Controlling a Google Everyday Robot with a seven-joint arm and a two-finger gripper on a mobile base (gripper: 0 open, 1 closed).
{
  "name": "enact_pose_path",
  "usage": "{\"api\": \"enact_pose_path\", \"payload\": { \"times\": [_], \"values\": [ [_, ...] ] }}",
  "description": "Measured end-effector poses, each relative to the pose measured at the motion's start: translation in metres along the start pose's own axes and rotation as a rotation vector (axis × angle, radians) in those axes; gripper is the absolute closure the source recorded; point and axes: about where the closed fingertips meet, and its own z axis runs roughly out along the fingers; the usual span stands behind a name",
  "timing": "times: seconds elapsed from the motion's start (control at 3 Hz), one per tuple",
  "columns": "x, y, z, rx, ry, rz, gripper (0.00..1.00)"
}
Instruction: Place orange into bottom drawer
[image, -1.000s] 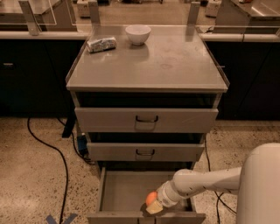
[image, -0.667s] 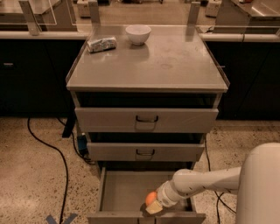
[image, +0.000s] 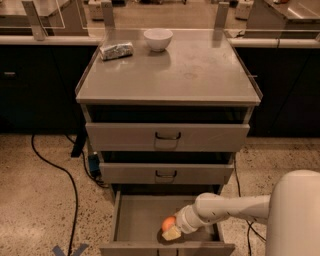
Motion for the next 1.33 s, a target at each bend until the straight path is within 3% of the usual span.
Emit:
{"api": "enact_pose_path", "payload": {
  "times": [0.33, 0.67, 1.0, 1.33],
  "values": [
    [-0.008, -0.024, 0.031, 0.004, -0.014, 0.007, 1.0],
    [-0.008, -0.048, 0.07, 0.009, 0.015, 0.023, 1.0],
    [0.02, -0.063, 0.103, -0.001, 0.076, 0.097, 1.0],
    [0.05, -0.072, 0.137, -0.044, 0.085, 0.215, 1.0]
  ]
}}
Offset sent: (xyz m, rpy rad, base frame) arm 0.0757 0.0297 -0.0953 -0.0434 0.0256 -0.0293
